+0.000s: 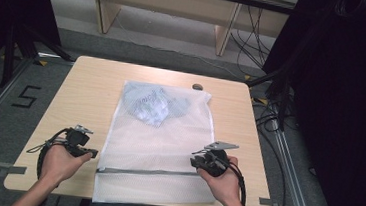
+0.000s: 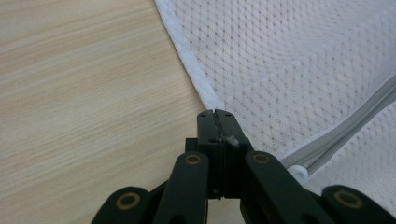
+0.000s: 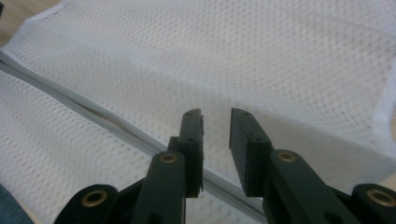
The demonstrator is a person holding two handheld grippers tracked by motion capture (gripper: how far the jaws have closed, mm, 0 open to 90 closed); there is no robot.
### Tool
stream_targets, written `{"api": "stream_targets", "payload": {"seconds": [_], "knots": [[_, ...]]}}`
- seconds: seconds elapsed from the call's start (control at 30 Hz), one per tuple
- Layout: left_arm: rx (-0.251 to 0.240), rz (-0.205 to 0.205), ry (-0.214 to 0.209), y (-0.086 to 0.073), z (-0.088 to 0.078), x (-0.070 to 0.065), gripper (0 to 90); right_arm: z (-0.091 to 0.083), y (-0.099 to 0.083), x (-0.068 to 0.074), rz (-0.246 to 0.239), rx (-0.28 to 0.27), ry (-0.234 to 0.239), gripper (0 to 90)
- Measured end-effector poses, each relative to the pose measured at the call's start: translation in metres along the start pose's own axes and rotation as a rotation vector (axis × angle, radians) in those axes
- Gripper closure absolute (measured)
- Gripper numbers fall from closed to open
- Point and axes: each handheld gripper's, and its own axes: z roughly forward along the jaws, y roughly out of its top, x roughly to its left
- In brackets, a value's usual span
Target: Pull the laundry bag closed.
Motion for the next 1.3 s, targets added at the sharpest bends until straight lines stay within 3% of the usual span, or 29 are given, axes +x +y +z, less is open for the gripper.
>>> {"api": "stream_targets", "payload": {"seconds": [0.07,0.1,0.2,0.23,0.4,0.47,0.57,0.6,0.67,0.7,0.73,0.77,0.83,0.87,0.93,1.0,1.03,1.1,1.13,1.17,1.2,1.23,1.27,1.3], "knots": [[0.02,0.002,-0.007,0.001,0.003,-0.002,89.4,0.002,0.001,0.006,-0.015,0.001,0.007,74.4],[0.015,-0.001,-0.004,0.001,0.004,-0.003,89.4,0.003,0.001,0.007,-0.048,0.001,0.004,74.0],[0.017,0.009,0.0,0.001,0.004,-0.004,89.5,0.004,0.003,0.013,-0.032,0.019,0.025,73.5],[0.04,0.01,0.0,0.001,0.004,-0.005,89.5,0.008,0.003,0.016,-0.06,-0.001,0.02,73.2],[0.045,-0.004,-0.015,0.001,0.007,-0.007,89.5,0.009,0.007,0.026,-0.064,0.028,0.045,71.9],[0.03,-0.019,-0.01,0.001,0.009,-0.008,89.5,0.011,0.009,0.031,-0.054,0.04,0.058,70.0],[0.048,-0.016,-0.013,0.002,0.009,-0.007,89.6,0.019,0.013,0.042,-0.044,0.027,0.081,66.8],[0.041,-0.015,-0.011,0.001,0.01,-0.007,89.6,0.018,0.015,0.043,-0.071,0.058,0.08,66.4],[0.044,-0.01,-0.012,0.001,0.011,-0.006,89.6,0.022,0.015,0.045,-0.076,0.029,0.081,66.1],[0.061,-0.008,-0.008,0.001,0.01,-0.006,89.6,0.022,0.017,0.048,-0.078,0.056,0.089,66.1],[0.045,-0.01,-0.014,0.0,0.012,-0.006,89.5,0.025,0.02,0.053,-0.074,0.069,0.101,65.7],[0.044,-0.052,-0.012,-0.001,0.012,-0.009,89.5,0.026,0.022,0.058,-0.055,0.081,0.099,65.5],[0.062,-0.043,-0.017,0.0,0.01,-0.008,89.4,0.028,0.026,0.064,-0.065,0.084,0.113,65.2],[0.069,-0.004,-0.014,0.001,0.009,-0.005,89.5,0.03,0.027,0.069,-0.056,0.083,0.117,65.0],[0.07,-0.013,-0.013,0.001,0.009,-0.005,89.5,0.035,0.027,0.071,-0.081,0.064,0.093,64.9],[0.064,-0.017,-0.011,0.0,0.01,-0.005,89.5,0.034,0.032,0.078,-0.078,0.092,0.134,64.6],[0.056,-0.014,-0.012,0.0,0.01,-0.005,89.5,0.041,0.033,0.084,-0.086,0.069,0.124,64.3],[0.044,-0.015,-0.014,0.0,0.011,-0.005,89.5,0.04,0.035,0.087,-0.1,0.096,0.142,64.2],[0.041,-0.008,-0.02,0.0,0.012,-0.004,89.5,0.044,0.034,0.09,-0.092,0.081,0.133,64.1],[0.041,-0.019,-0.013,0.0,0.011,-0.005,89.4,0.044,0.036,0.092,-0.11,0.1,0.152,64.1],[0.052,-0.018,-0.015,0.001,0.011,-0.004,89.4,0.051,0.037,0.097,-0.14,0.068,0.17,63.7],[0.052,-0.018,-0.015,0.001,0.011,-0.004,89.4,0.052,0.038,0.099,-0.138,0.069,0.177,63.6],[0.041,-0.065,-0.016,-0.001,0.012,-0.007,89.4,0.051,0.04,0.101,-0.146,0.097,0.182,63.5],[0.041,-0.064,-0.015,-0.001,0.012,-0.007,89.3,0.054,0.039,0.103,-0.152,0.09,0.17,63.4]]}}
